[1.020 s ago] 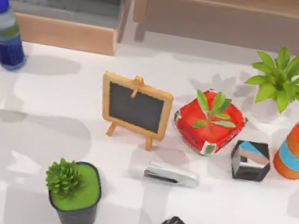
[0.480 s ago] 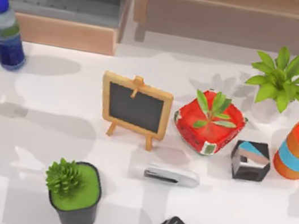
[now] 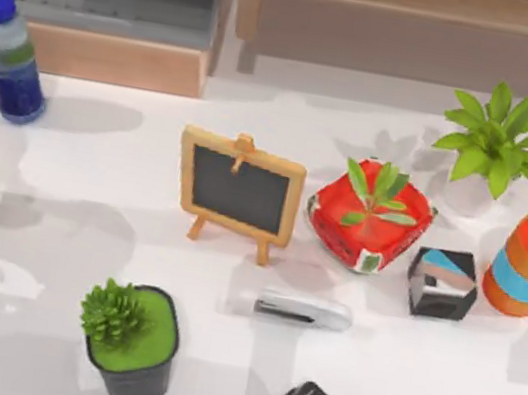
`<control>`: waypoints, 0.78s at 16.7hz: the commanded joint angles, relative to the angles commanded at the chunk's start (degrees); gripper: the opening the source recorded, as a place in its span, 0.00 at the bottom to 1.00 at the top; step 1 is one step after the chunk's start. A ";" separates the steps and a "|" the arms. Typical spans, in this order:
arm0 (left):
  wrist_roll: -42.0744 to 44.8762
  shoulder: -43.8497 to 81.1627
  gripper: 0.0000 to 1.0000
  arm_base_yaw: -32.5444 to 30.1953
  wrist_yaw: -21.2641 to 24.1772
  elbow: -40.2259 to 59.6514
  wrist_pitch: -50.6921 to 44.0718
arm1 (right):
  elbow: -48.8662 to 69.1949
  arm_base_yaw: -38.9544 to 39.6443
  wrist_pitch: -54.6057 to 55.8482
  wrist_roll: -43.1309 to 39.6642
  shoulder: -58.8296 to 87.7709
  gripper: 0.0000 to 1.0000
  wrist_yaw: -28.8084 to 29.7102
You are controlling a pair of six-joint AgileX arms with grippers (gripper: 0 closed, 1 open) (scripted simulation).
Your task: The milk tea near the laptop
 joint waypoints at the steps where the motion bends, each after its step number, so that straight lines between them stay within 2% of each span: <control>1: 0.00 0.13 0.00 0.00 -0.01 -0.13 -0.08 | 0.00 0.00 0.00 0.00 0.00 1.00 0.00; 4: 0.00 0.13 0.00 0.00 -0.01 -0.13 -0.08 | 0.00 0.00 0.00 0.00 0.00 1.00 0.00; 13: 0.00 0.13 0.68 0.00 -0.01 -0.13 -0.08 | 0.00 0.00 0.00 0.00 0.00 1.00 0.00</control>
